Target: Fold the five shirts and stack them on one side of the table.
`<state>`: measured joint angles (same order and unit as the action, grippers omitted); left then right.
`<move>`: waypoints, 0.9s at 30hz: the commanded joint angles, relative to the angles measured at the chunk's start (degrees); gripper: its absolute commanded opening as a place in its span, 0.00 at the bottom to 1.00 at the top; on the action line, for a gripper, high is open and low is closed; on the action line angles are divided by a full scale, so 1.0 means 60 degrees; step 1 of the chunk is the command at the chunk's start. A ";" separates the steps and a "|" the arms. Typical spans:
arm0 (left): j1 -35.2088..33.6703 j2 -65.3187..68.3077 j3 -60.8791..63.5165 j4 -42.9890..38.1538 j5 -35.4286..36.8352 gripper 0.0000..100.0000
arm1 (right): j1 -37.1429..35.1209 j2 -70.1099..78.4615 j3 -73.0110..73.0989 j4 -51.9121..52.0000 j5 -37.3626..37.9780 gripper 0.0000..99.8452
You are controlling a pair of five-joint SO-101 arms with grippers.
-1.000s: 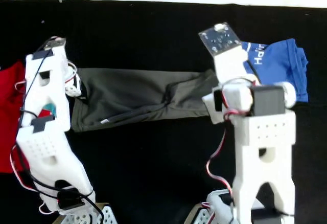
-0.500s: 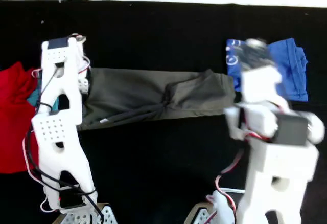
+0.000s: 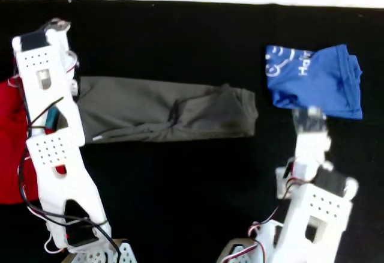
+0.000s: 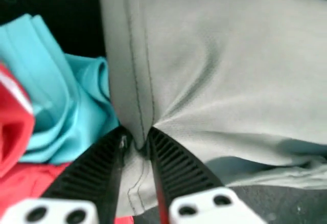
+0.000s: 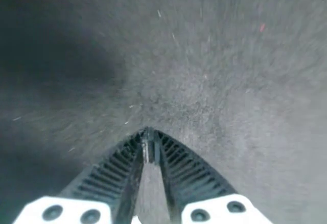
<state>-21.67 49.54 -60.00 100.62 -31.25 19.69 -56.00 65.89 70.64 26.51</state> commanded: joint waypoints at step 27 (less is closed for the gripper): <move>0.9604 -0.2103 0.2117 -0.4967 0.1626 0.01 | 0.1121 -0.0139 0.4286 -0.4842 -0.0586 0.01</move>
<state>34.15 36.62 -44.09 73.36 -24.40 25.85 -56.70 89.89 42.77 23.78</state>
